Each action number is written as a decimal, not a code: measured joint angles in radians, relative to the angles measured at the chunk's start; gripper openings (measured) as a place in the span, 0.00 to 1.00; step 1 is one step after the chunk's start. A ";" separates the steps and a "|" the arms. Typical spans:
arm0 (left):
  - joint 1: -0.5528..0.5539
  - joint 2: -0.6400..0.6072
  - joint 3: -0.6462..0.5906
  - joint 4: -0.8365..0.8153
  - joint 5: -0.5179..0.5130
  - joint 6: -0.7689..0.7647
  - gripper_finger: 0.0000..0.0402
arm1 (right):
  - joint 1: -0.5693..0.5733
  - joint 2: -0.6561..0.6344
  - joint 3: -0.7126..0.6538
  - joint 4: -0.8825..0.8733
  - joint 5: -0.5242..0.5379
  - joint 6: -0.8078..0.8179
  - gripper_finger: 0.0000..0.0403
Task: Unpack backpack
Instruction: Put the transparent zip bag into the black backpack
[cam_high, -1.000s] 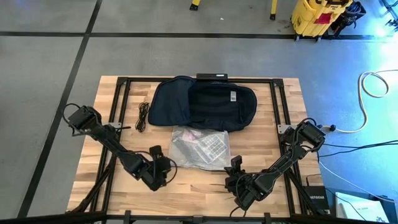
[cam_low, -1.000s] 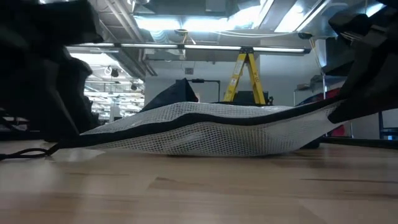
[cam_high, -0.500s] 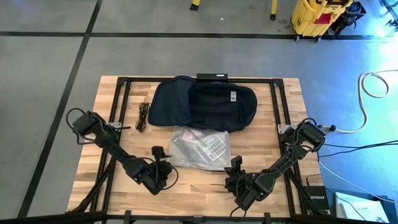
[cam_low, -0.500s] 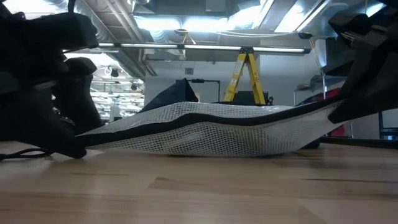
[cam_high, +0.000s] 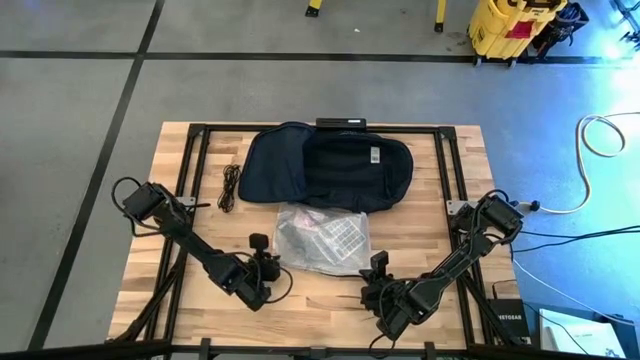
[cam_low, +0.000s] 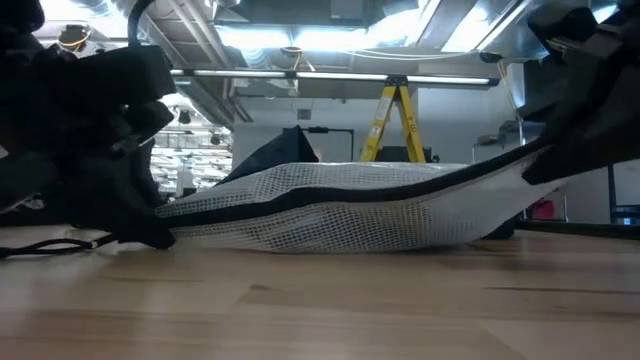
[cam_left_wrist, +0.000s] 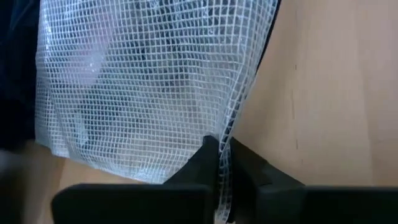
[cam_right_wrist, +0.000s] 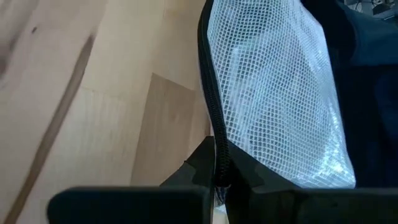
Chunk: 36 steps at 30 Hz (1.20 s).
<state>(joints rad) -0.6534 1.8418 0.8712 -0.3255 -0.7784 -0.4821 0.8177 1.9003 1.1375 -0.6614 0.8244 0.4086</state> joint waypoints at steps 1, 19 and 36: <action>0.000 -0.001 0.012 -0.003 0.000 0.015 0.01 | 0.000 0.000 0.005 -0.012 0.000 0.000 0.00; 0.019 0.000 0.331 -0.318 -0.039 0.017 0.00 | 0.000 0.000 0.178 -0.252 -0.007 0.084 0.00; 0.125 -0.140 0.466 -0.336 -0.058 0.223 0.00 | 0.034 -0.205 0.241 -0.430 0.101 0.108 0.00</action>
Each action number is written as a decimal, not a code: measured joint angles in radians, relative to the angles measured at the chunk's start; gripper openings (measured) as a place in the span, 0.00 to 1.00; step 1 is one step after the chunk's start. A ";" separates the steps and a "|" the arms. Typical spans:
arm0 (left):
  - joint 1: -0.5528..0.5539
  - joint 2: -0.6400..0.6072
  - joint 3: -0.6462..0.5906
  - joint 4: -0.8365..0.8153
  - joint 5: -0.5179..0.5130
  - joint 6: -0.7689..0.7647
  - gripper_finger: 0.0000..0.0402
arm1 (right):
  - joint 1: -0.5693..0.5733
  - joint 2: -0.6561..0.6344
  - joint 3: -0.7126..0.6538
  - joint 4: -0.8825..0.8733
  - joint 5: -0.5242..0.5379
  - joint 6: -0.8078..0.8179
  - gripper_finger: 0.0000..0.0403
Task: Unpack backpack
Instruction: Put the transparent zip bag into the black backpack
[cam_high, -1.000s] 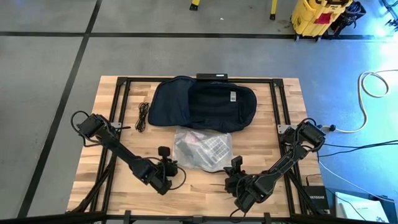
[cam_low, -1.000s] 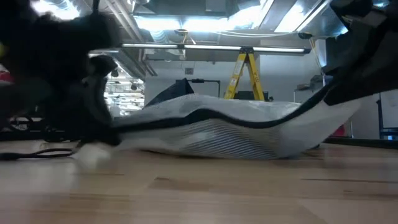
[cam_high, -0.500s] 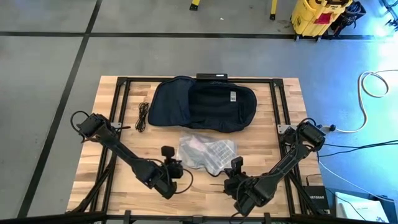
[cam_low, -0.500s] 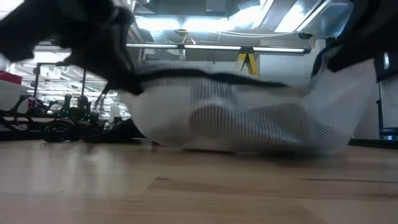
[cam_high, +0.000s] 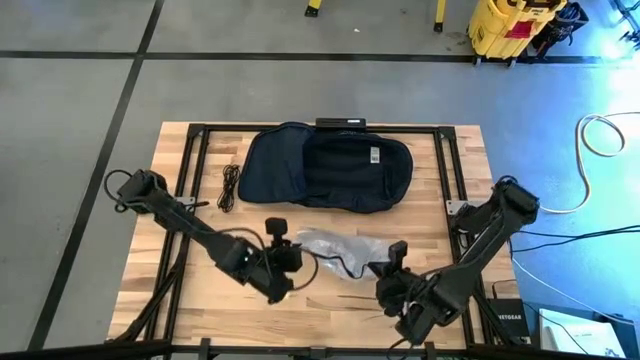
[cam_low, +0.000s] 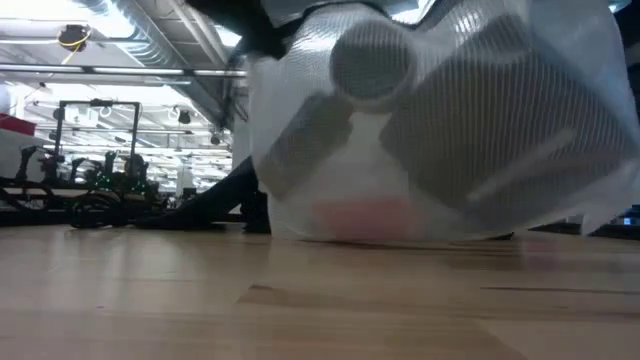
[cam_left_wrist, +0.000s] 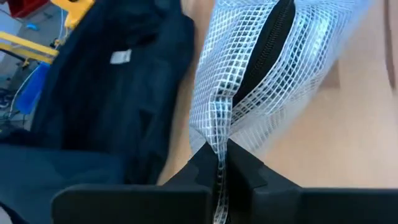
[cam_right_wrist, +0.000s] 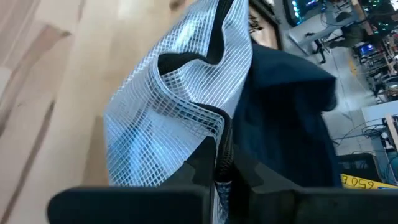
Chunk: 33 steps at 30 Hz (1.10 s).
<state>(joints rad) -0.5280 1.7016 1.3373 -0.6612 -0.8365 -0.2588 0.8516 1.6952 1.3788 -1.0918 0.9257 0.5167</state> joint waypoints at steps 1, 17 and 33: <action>0.013 -0.009 0.000 0.014 0.006 0.020 0.00 | -0.001 -0.017 0.000 -0.014 0.003 -0.001 0.00; 0.257 -0.161 0.010 0.197 0.150 0.372 0.00 | -0.069 -0.288 -0.001 -0.255 0.053 0.001 0.00; 0.576 -0.175 0.113 0.329 0.388 0.674 0.00 | -0.434 -0.495 -0.001 -0.177 0.008 -0.350 0.00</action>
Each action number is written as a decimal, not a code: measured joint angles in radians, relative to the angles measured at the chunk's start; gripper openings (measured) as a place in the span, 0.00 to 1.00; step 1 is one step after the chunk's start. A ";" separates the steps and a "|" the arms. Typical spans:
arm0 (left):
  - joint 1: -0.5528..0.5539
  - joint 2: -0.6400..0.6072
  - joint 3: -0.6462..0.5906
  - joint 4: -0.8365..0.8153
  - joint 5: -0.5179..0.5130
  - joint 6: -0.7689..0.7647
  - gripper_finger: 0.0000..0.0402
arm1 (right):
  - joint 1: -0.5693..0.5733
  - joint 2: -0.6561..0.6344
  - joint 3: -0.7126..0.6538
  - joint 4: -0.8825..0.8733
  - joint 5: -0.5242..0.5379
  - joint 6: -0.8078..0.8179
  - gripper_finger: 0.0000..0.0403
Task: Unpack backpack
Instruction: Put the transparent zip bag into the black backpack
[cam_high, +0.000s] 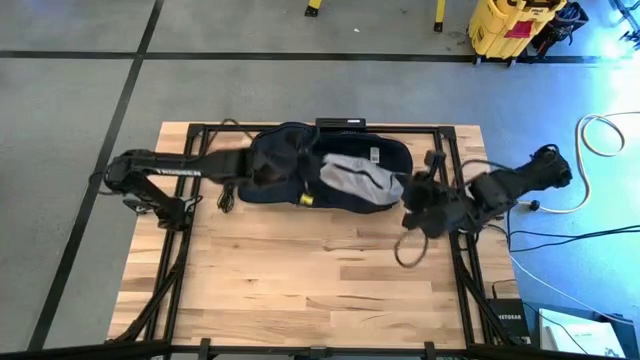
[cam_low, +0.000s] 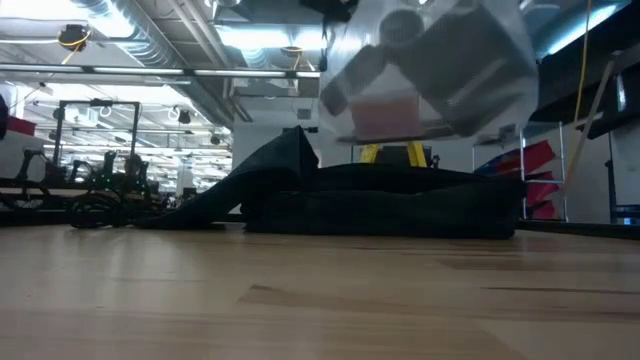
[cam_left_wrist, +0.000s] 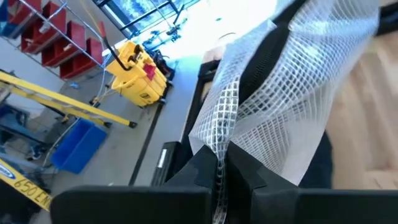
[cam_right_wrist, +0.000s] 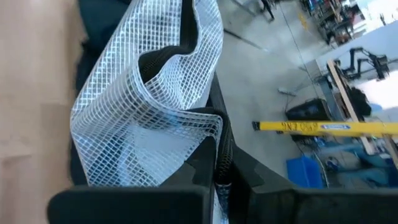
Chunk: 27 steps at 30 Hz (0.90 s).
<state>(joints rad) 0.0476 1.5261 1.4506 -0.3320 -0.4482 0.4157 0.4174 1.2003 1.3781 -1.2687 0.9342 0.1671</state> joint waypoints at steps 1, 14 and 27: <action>0.020 0.001 0.000 0.010 0.017 0.001 0.00 | -0.033 0.000 0.000 0.015 -0.019 -0.029 0.00; 0.178 0.001 -0.058 0.155 0.200 0.034 0.00 | -0.411 0.001 -0.023 0.326 -0.273 -0.369 0.00; 0.260 0.009 -0.209 0.268 0.248 0.042 0.00 | -0.677 -0.008 -0.289 0.652 -0.513 -0.515 0.00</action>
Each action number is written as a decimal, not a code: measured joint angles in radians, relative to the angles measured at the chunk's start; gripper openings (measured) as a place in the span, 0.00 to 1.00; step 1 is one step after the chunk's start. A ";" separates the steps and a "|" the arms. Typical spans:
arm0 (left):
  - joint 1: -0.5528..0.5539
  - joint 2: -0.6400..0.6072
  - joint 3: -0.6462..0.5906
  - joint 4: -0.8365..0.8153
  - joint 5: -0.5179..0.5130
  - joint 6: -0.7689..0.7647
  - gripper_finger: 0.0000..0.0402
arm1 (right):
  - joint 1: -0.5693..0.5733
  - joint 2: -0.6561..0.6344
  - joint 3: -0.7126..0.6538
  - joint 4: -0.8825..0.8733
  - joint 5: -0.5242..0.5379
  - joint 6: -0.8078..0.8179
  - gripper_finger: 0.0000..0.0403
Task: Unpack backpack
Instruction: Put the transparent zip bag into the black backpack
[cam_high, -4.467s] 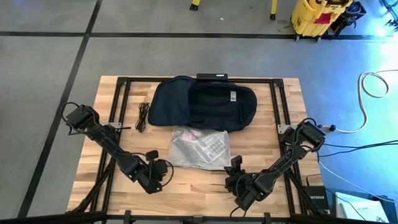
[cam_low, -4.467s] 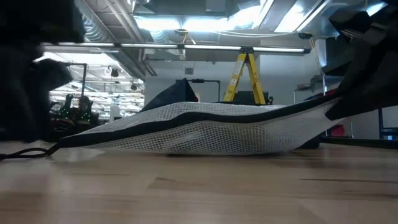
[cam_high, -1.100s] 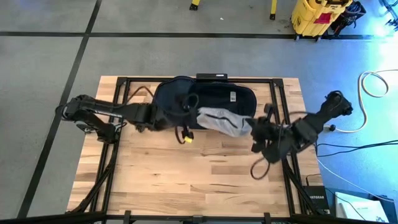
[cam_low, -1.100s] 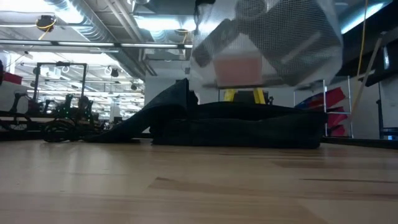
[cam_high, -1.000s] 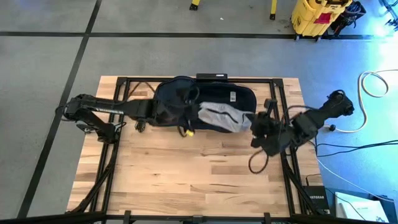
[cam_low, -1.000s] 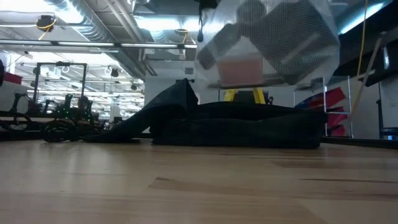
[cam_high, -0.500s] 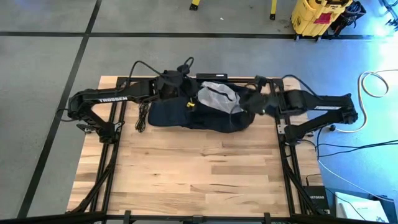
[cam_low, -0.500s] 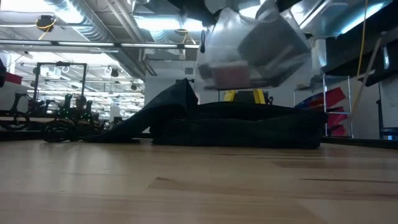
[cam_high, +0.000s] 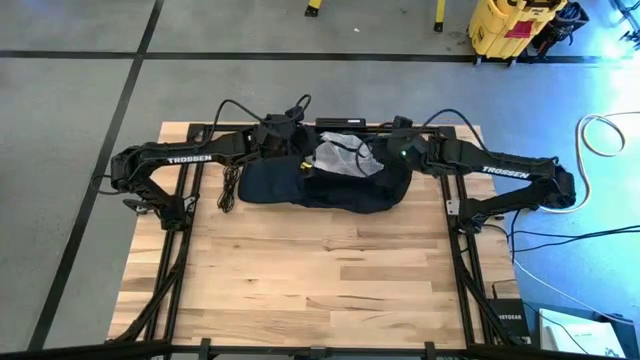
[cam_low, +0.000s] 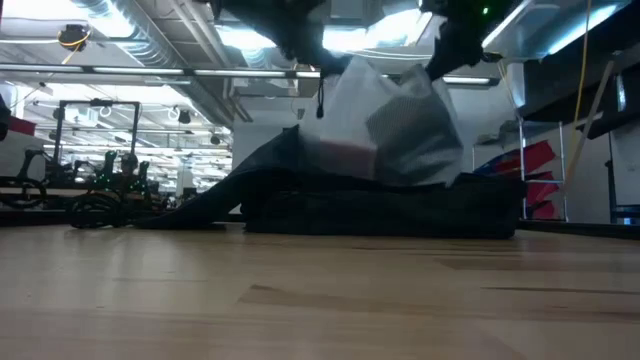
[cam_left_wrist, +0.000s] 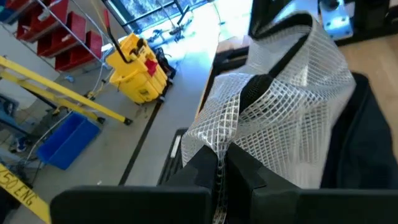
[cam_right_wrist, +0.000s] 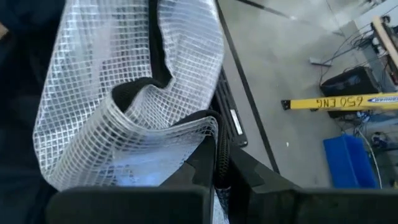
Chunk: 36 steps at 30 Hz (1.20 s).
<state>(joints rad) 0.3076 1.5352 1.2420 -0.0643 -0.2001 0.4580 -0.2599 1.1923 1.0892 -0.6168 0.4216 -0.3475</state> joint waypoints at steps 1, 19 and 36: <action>0.010 0.000 -0.012 0.004 0.006 0.003 0.00 | -0.015 0.000 -0.008 0.014 -0.004 -0.013 0.00; 0.082 0.134 -0.052 0.129 0.077 0.100 0.00 | -0.206 0.037 -0.019 0.006 -0.135 -0.080 0.00; 0.023 0.139 -0.096 -0.054 0.093 0.069 0.00 | -0.128 0.021 -0.274 0.120 -0.165 0.048 0.00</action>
<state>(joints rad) 0.3307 1.6741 1.1461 -0.1183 -0.1075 0.5269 -0.3874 1.2136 0.8155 -0.4972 0.2569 -0.2997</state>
